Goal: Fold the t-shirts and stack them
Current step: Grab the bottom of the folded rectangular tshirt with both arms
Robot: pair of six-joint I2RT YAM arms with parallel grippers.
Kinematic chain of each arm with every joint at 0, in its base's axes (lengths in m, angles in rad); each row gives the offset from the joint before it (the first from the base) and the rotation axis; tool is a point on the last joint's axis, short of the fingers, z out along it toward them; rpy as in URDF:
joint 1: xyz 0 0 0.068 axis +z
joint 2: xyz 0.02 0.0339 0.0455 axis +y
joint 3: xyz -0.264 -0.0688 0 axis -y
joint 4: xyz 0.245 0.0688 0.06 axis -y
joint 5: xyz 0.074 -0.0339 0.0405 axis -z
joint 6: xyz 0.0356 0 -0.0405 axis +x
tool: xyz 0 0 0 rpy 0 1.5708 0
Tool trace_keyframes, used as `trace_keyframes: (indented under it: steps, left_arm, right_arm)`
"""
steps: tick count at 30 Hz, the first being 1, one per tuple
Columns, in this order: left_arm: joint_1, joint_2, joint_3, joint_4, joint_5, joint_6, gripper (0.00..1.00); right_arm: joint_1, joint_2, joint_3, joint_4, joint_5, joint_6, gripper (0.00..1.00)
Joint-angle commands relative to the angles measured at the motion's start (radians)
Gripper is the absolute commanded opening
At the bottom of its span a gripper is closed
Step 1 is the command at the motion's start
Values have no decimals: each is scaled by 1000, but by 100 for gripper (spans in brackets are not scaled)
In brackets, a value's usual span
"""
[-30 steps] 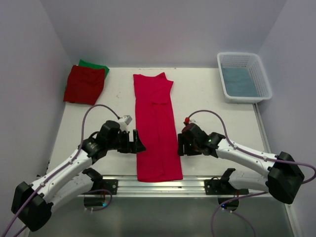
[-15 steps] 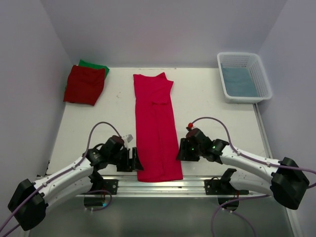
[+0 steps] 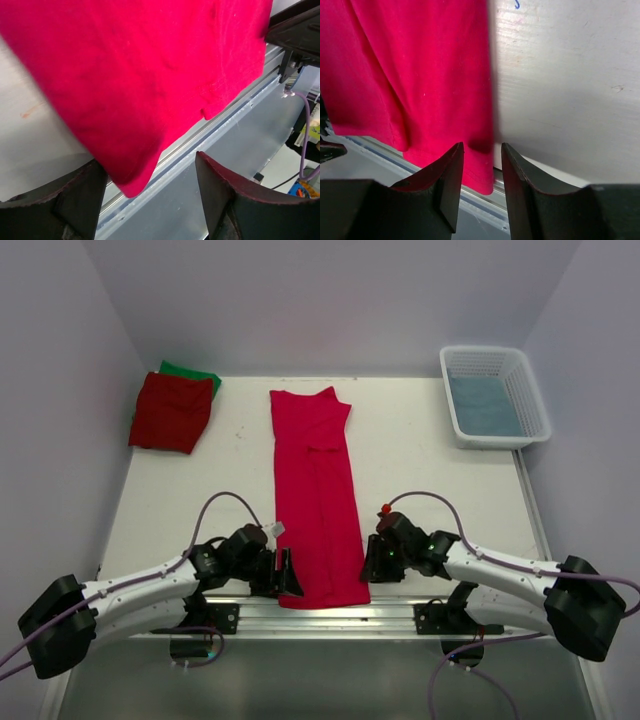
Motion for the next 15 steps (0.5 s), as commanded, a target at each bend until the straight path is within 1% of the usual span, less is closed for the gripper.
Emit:
trace_keyframes:
  steps: [1, 3, 4, 7, 8, 15]
  left_arm:
    - [-25, 45, -59, 15, -11, -36, 72]
    - [-25, 53, -68, 24, -11, -42, 70]
    - [-25, 54, -77, 35, -9, -47, 66]
    - [-29, 53, -98, 61, -11, -67, 61]
    - [-40, 70, -112, 84, -12, -88, 60]
    - [-75, 80, -137, 110, -26, -130, 59]
  right_arm:
    - [15, 0, -10, 36, -34, 44, 40]
    - [20, 4, -13, 42, -42, 52, 39]
    - [21, 7, -16, 44, -45, 53, 38]
    - [31, 19, -13, 45, -54, 59, 38]
    - [47, 27, -15, 53, -63, 76, 38]
    - [113, 43, -32, 62, -60, 131, 40]
